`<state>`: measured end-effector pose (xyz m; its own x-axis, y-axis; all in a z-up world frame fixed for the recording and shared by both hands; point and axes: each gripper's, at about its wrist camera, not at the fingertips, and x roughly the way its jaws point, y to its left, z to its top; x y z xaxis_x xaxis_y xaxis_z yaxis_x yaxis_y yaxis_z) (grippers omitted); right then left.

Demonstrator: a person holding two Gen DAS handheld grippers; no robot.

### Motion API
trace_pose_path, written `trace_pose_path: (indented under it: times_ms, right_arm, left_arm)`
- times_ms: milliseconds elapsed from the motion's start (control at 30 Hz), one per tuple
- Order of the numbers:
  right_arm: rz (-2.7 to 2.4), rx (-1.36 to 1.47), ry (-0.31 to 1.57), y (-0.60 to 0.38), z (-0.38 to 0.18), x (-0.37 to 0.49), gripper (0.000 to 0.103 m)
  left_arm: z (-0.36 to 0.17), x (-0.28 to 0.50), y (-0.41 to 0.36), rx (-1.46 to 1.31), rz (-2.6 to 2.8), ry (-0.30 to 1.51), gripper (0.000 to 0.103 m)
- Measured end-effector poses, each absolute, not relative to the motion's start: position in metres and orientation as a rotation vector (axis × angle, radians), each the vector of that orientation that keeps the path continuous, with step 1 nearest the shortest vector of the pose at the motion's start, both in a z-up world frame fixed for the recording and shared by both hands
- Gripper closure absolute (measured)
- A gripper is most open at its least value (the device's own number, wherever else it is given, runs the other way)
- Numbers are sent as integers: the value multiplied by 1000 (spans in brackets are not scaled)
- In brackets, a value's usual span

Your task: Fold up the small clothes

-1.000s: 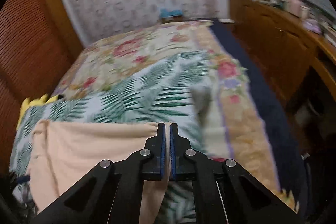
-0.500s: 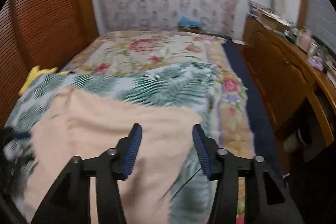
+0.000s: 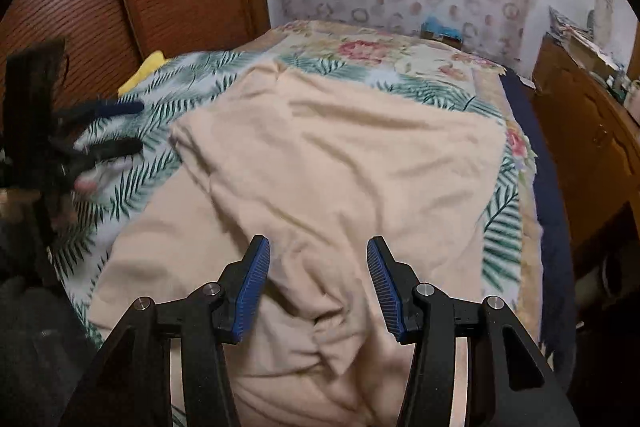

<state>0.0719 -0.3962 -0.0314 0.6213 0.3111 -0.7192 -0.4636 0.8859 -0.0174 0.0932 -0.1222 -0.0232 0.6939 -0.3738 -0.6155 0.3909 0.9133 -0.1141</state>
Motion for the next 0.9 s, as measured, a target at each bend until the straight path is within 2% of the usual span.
trace_pose_path:
  times_ms: [300,333,367,433,600,900]
  right_arm:
    - [450,-204,828,-388,-37,82,51]
    - [461,-219,828,-385,-38,81,62]
    - [470,-233,826,-382,-38,79,67]
    - [481,-258,809,-378,-36,73,90]
    - [493,-232,729,-378,-20,56,94]
    - [476,-151,621,-407,20,16,94]
  left_arm:
    - [-19,89,-108,-30,-418,656,14]
    - [-19,89,-108,-32,-416,655,14]
    - [-19,89,-108,-31,-415,654,14]
    - [-19,88,-110,-26,-413,652,13]
    - [-19,87,-111,-21,-410,649,14]
    - [-14,84,-109,-21,-413,629,13]
